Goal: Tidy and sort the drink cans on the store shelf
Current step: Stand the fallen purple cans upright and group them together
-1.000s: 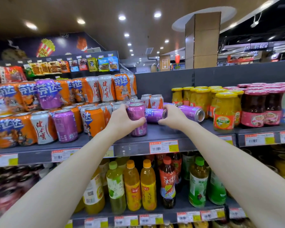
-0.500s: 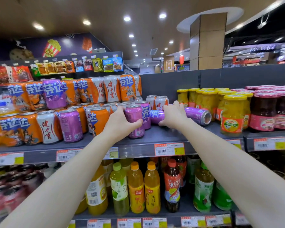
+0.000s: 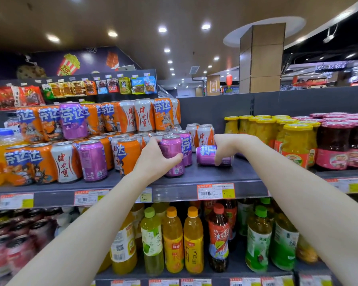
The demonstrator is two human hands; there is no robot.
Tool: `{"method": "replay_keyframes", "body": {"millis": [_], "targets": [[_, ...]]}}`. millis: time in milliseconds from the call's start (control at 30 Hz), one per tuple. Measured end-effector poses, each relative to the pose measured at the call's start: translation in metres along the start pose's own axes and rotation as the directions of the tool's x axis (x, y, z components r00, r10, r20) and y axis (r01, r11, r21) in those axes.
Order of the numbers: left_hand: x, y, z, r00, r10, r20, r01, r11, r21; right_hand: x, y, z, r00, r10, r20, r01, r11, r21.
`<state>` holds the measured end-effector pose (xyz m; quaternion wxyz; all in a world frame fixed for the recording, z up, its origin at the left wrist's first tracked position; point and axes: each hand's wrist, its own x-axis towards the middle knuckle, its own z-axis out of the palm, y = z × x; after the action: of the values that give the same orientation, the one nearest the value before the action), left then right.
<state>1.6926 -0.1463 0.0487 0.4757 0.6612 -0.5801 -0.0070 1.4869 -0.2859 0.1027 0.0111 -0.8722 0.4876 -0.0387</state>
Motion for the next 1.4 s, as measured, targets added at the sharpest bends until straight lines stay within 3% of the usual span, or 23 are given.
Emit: {"method": "replay_keyframes", "body": {"millis": [100, 267, 367, 500, 600, 667, 767, 1033, 1400], "targets": [[0.000, 0.000, -0.004, 1.000, -0.007, -0.002, 0.007, 0.998, 0.055, 0.006, -0.009, 0.014, 0.999, -0.031, -0.014, 0.031, 0.998, 0.046], [0.001, 0.003, -0.007, 1.000, -0.012, 0.015, 0.010, 0.994, 0.110, 0.008, -0.010, 0.029, 0.980, -0.002, -0.199, -0.008, 0.999, -0.052], [0.003, 0.003, -0.007, 1.000, -0.010, 0.019, 0.007, 0.990, 0.142, 0.002, -0.007, 0.031, 0.965, -0.054, -0.257, 0.047, 0.998, -0.035], [0.005, -0.001, -0.005, 1.000, 0.001, 0.012, -0.003, 0.986, 0.164, -0.009, -0.001, 0.033, 0.934, -0.103, -0.341, 0.158, 0.978, 0.139], [0.004, -0.003, -0.004, 0.994, 0.087, -0.065, -0.064, 0.955, 0.290, -0.019, 0.002, 0.035, 0.910, -0.103, -0.401, 0.259, 0.896, 0.359], [0.004, 0.001, -0.004, 0.984, 0.148, -0.098, -0.104, 0.928, 0.357, -0.024, 0.004, 0.036, 0.909, -0.086, -0.408, 0.305, 0.803, 0.512], [0.004, 0.006, -0.003, 0.989, 0.124, -0.075, -0.094, 0.945, 0.314, -0.029, 0.007, 0.038, 0.913, -0.055, -0.404, 0.341, 0.650, 0.680], [0.008, 0.005, -0.013, 0.996, 0.084, 0.000, -0.081, 0.964, 0.252, -0.023, 0.012, 0.051, 0.948, 0.006, -0.318, 0.289, 0.401, 0.869], [0.009, 0.009, -0.021, 0.997, 0.069, 0.015, -0.070, 0.921, 0.384, -0.034, -0.038, 0.046, 0.957, -0.076, -0.281, 0.285, 0.451, 0.846]]}}
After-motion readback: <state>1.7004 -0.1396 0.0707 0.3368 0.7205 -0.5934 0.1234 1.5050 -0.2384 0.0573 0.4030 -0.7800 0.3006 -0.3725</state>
